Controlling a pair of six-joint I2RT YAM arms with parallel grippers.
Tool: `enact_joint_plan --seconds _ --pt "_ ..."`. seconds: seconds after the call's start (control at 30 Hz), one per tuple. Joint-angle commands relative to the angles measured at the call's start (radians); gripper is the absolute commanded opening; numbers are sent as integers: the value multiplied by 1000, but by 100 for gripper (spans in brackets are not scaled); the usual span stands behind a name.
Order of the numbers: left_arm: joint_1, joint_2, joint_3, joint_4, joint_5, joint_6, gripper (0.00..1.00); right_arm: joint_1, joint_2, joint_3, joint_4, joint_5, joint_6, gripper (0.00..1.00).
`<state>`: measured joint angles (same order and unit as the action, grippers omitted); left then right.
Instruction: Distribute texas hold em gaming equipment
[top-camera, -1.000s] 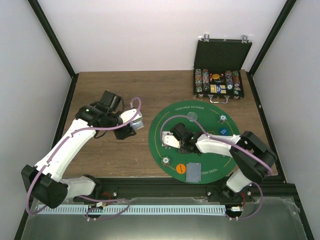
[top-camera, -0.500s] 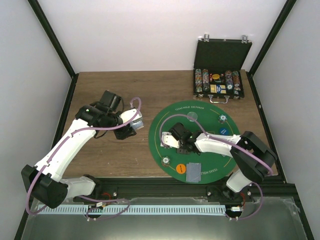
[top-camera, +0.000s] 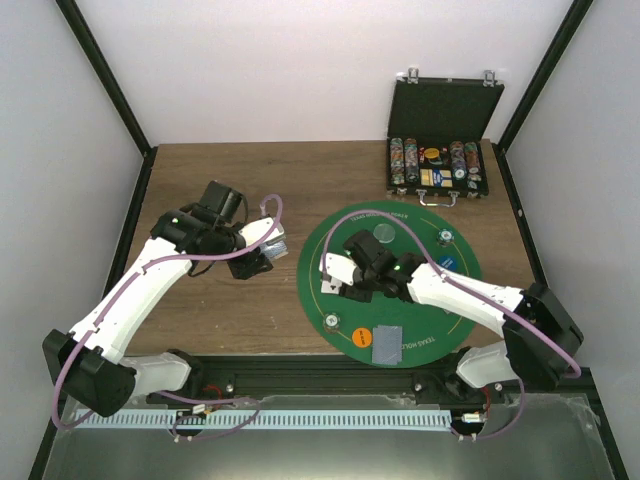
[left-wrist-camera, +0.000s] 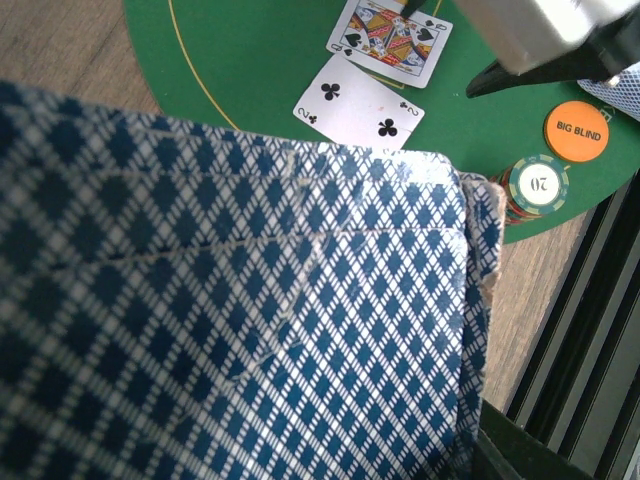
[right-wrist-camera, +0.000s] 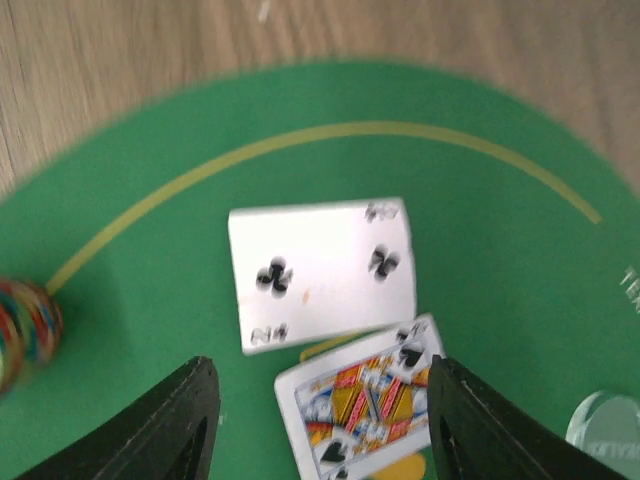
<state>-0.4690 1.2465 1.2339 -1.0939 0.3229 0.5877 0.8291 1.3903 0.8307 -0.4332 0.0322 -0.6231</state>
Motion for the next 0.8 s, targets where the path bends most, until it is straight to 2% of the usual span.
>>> enact_joint_plan --seconds 0.0,0.07,0.17,0.47,0.63,0.77 --pt "6 -1 1 2 19 11 50 -19 -20 100 68 -150 204 60" --pt "6 -2 3 -1 19 9 50 -25 13 138 71 -196 267 65" --pt "6 -4 6 -4 17 10 50 -28 78 167 78 -228 269 83" --pt "14 -21 3 -7 6 12 50 -30 203 176 37 -174 33 88" --pt "28 -17 -2 -3 -7 9 50 -31 263 159 56 -139 -27 91" --pt "30 -15 1 -3 -7 7 50 -30 322 160 65 -45 -74 91"
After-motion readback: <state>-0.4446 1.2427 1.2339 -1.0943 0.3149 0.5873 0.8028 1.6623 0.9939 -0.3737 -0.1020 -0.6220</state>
